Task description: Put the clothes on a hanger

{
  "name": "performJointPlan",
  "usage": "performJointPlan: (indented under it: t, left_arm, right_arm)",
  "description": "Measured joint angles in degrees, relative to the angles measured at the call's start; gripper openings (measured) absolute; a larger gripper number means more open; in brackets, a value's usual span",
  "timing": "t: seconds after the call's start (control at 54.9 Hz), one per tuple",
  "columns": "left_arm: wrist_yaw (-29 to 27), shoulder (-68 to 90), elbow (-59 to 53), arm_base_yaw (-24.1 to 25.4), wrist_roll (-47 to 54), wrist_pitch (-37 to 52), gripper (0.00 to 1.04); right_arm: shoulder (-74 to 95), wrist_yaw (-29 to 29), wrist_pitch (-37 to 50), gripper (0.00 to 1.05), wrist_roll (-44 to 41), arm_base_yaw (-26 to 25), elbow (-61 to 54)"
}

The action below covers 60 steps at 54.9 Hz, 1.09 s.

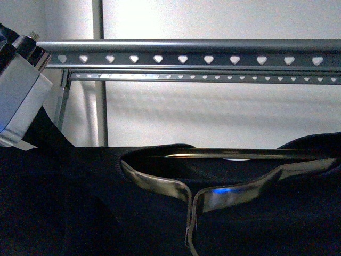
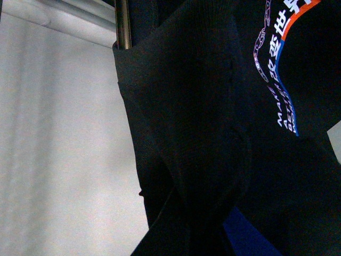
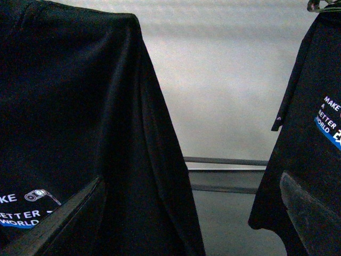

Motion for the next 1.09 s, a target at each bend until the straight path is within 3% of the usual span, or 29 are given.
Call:
performJointPlan:
  t: [0.073,0.164,0.182,0.273,0.328,0.383,0.583,0.692,0.911,1.093]
  left_arm:
    - [0.0,0.0,0.0,0.0,0.0,0.0,0.05]
    - [-0.2,0.0,0.0,0.0,0.0,0.0,0.05]
    - [-0.2,0.0,0.0,0.0,0.0,0.0,0.05]
    - [-0.3,0.0,0.0,-0.2,0.0,0.0,0.05]
    - [-0.4,0.0,0.0,-0.2,0.0,0.0,0.05]
    - [-0.7,0.1,0.0,0.0,0.0,0.0,0.05]
    - [-1.0,0.1,0.0,0.2,0.0,0.0,0.05]
    - [-0.9,0.1,0.0,0.0,0.0,0.0,0.05]
    - [-0.9,0.1,0.0,0.1,0.0,0.0,0.05]
    - [-0.9,0.1,0.0,0.1,0.0,0.0,0.05]
  right_arm:
    - [0.0,-0.1,0.0,0.97,0.0,0.0,0.0]
    - [6.4,-17.6,-2.3,0.97,-2.3,-6.6,2.7]
    - [10.0,-23.6,-1.3,0.97,-4.4,-9.4,4.0]
    - [25.0,-40.8,7.0,0.97,-14.3,-19.0,10.9]
    - [34.7,-47.5,11.2,0.97,-24.9,-21.0,17.0]
    - [41.3,-50.4,10.4,0.97,-35.4,-20.5,21.8]
    - [59.1,-48.0,-1.6,0.97,-75.0,-15.5,33.8]
    - [65.7,-43.7,0.0,0.97,-87.0,-11.2,39.6]
    - [72.0,-38.0,0.7,0.97,-87.3,-3.9,47.4]
    - [73.9,-34.9,0.7,0.72,-83.9,-0.6,48.8]
